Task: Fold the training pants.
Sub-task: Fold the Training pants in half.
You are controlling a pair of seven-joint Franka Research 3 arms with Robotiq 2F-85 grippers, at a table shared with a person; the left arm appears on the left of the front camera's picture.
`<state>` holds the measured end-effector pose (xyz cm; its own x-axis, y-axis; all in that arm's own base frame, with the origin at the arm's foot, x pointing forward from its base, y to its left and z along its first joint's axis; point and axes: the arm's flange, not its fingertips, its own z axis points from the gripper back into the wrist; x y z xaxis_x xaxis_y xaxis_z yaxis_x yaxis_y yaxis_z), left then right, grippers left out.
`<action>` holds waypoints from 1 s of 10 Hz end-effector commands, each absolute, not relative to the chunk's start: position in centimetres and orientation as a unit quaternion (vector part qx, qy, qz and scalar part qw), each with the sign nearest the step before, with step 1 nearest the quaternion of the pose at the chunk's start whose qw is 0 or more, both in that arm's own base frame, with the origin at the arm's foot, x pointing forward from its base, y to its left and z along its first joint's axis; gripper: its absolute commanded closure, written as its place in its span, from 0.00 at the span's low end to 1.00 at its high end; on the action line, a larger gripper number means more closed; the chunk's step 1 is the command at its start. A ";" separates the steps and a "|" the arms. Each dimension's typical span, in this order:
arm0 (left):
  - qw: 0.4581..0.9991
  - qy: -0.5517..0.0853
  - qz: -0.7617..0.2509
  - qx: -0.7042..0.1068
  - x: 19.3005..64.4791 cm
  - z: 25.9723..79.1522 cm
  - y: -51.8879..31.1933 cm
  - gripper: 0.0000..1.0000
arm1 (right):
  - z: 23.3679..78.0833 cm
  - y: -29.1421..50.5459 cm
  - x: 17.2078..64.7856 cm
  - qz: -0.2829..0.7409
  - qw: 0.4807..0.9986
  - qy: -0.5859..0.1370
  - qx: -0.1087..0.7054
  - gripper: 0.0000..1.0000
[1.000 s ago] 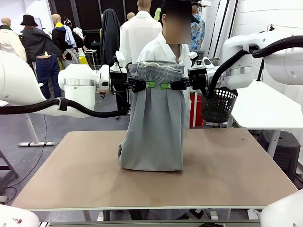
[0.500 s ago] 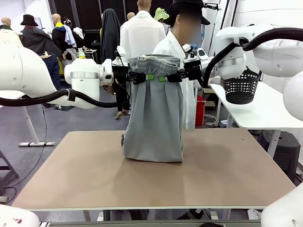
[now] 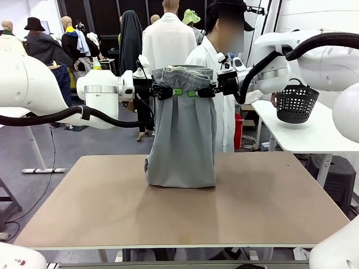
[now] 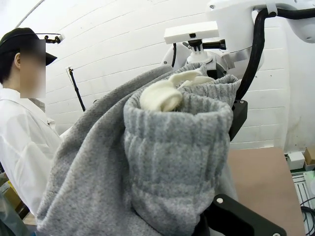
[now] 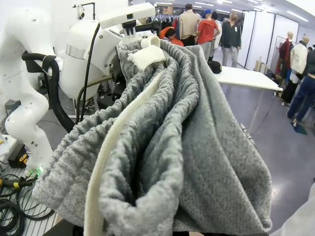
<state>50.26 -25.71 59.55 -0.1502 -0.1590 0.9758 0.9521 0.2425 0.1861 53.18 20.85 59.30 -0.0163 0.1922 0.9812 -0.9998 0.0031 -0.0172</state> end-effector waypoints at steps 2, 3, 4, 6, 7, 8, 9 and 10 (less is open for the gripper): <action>0.557 -0.563 -0.504 -0.345 51.4 59.7 -25.6 1.00 | 59.9 20.7 54.3 0.546 0.551 -0.458 0.436 1.00; 0.553 -0.569 -0.507 -0.337 53.3 60.2 -25.8 1.00 | 60.9 20.6 56.0 0.553 0.550 -0.460 0.425 1.00; 0.550 -0.567 -0.517 -0.331 54.9 60.8 -26.2 1.00 | 61.5 20.6 57.6 0.555 0.552 -0.462 0.418 1.00; 0.551 -0.564 -0.526 -0.319 58.1 61.6 -27.1 1.00 | 62.3 20.3 60.5 0.557 0.555 -0.462 0.410 1.00; 0.554 -0.568 -0.525 -0.308 59.4 62.1 -27.6 1.00 | 62.4 20.4 62.1 0.558 0.554 -0.464 0.408 1.00; 0.560 -0.573 -0.525 -0.288 60.7 62.8 -27.7 1.00 | 62.5 20.6 63.4 0.560 0.548 -0.467 0.410 1.00; 0.561 -0.579 -0.522 -0.279 61.8 63.4 -28.1 1.00 | 63.0 20.6 64.1 0.562 0.546 -0.468 0.408 1.00; 0.564 -0.585 -0.520 -0.263 62.5 63.6 -28.0 1.00 | 62.9 20.8 65.0 0.564 0.542 -0.472 0.407 1.00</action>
<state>61.11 -27.47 62.50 -0.2314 -0.2523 0.9396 0.9086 0.2891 0.3014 63.82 20.15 61.70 -0.0903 0.2161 0.9722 -0.9933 0.0505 -0.1035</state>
